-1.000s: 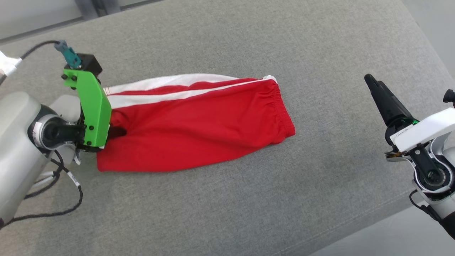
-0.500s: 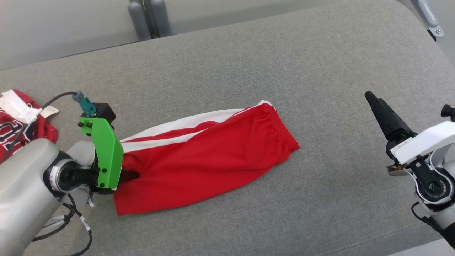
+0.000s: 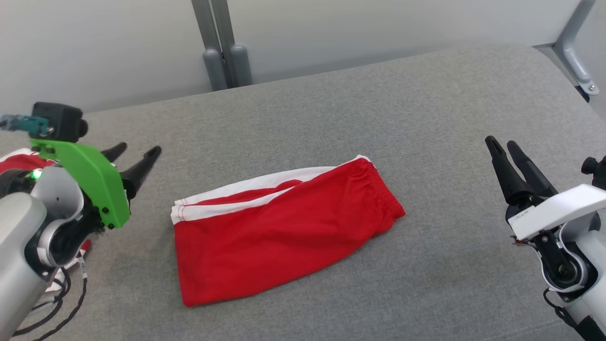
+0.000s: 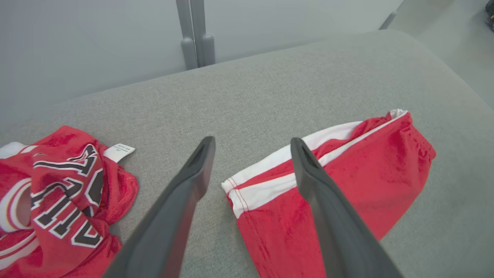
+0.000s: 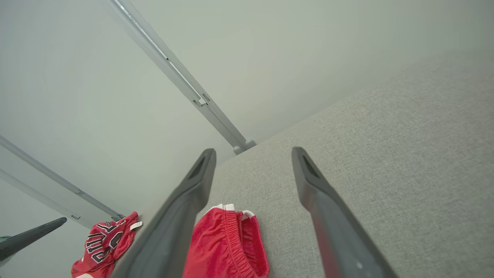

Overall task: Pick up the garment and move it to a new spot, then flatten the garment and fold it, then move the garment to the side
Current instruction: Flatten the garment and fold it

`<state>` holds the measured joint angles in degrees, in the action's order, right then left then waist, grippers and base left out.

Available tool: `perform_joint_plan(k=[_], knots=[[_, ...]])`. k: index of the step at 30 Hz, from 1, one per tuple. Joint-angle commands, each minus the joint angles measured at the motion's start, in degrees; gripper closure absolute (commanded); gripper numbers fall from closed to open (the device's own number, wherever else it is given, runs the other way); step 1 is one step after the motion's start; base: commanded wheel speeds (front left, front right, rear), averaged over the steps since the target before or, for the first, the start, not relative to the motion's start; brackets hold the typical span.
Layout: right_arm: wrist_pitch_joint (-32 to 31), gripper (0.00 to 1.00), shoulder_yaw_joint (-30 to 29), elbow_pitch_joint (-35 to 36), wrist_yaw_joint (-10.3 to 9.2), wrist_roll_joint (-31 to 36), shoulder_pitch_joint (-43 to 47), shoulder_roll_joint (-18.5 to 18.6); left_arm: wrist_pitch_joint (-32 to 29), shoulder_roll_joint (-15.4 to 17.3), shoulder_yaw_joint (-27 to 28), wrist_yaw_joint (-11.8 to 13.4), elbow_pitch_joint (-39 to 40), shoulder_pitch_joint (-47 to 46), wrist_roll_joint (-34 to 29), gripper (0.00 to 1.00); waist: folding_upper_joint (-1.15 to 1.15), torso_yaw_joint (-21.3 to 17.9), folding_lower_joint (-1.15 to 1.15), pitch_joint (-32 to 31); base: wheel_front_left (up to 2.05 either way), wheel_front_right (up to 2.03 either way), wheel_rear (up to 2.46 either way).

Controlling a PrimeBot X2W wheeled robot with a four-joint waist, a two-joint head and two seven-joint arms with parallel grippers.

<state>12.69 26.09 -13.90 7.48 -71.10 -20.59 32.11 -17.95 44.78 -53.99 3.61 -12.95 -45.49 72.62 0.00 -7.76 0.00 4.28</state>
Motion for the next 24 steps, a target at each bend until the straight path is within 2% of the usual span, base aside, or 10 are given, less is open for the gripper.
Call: perform_joint_plan(k=[1, 5, 8, 13, 15, 18, 24], knots=[[0.96, 0.0, -1.06, -0.49, 0.03, 3.4, 0.93, -0.65, 4.17, 1.08, 1.14, 1.82, 1.18, 2.69, -1.24, 0.0, 0.0, 1.49, 0.0, -1.59, 0.0, 0.0, 0.0], [2.17, 0.0, -7.37, -0.61, 0.03, 13.06, 2.82, -3.38, 16.08, 2.29, 4.22, 6.45, 5.92, 8.14, -3.63, 0.0, 0.0, 3.11, 0.0, -2.42, 0.0, 0.0, 0.0], [2.41, 0.0, -12.49, 1.22, 0.03, 19.08, 4.85, -6.87, 24.12, 2.67, 5.67, 9.81, 8.48, 12.54, -5.37, 0.0, 0.0, 4.26, 0.0, -2.59, 0.0, 0.0, 0.0], [2.43, 0.0, -18.01, 0.86, 0.03, 31.42, 8.73, -11.97, 32.29, 1.26, 8.1, 13.22, 8.49, 18.99, -8.46, 0.0, 0.0, 5.55, 0.0, -2.68, 0.0, 0.0, 0.0], [2.46, 0.0, -19.68, 0.6, 0.03, 34.89, 10.18, -14.83, 33.07, -1.27, 11.23, 14.19, 8.2, 22.17, -9.6, 0.0, 0.0, 5.92, 0.0, -2.63, 0.0, 0.0, 0.0], [2.52, 0.0, -22.34, 0.45, 0.02, 39.74, 12.67, -17.93, 33.14, -6.71, 20.5, 14.64, 10.07, 27.85, -16.13, 0.0, 0.0, 6.56, 0.0, -2.53, 0.0, 0.0, 0.0], [2.51, 0.0, -22.83, 0.64, 0.03, 43.92, 15.88, -20.59, 33.15, -16.54, 33.46, 12.23, 11.67, 39.63, -30.25, 0.0, 0.0, 6.67, 0.0, -2.71, 0.0, 0.0, 0.0]])
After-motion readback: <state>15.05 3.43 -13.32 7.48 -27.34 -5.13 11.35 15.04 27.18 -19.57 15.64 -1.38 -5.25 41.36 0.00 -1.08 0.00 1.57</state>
